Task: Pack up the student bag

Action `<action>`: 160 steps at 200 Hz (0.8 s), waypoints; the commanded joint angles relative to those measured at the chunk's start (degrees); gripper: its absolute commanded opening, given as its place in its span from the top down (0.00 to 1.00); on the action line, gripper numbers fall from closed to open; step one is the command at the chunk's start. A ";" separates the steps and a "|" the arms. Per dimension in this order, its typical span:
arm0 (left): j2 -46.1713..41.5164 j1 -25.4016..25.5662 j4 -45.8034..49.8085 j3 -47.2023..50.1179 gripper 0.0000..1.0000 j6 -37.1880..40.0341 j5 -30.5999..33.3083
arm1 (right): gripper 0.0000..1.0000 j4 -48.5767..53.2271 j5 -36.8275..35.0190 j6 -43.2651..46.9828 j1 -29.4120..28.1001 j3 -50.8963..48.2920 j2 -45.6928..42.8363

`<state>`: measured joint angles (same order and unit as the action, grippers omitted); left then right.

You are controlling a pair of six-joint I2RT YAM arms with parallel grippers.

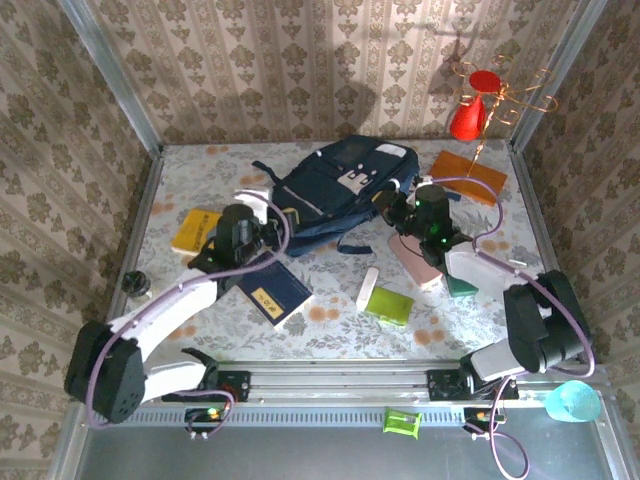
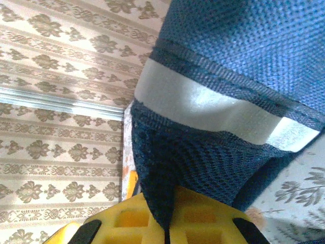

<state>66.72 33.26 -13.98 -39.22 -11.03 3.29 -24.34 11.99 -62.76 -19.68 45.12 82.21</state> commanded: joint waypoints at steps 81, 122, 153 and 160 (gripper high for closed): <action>15.13 8.16 3.73 -14.43 0.38 39.18 -16.74 | 0.93 1.54 -3.23 3.99 -5.82 5.83 -3.95; 19.78 8.27 7.55 -18.84 0.51 39.75 -20.60 | 0.93 1.61 -1.29 3.90 -6.33 7.20 -2.85; 21.43 8.05 10.44 -20.67 0.71 40.80 -23.11 | 0.93 2.89 -0.57 4.27 -6.60 8.01 -2.85; 21.59 7.73 11.22 -20.99 0.85 41.24 -23.83 | 0.93 3.25 -0.56 4.70 -6.51 7.92 -2.85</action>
<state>87.37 41.17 -5.48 -57.67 27.97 -16.34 -17.43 7.46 -59.75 -24.60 49.45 79.90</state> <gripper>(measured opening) 0.298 0.092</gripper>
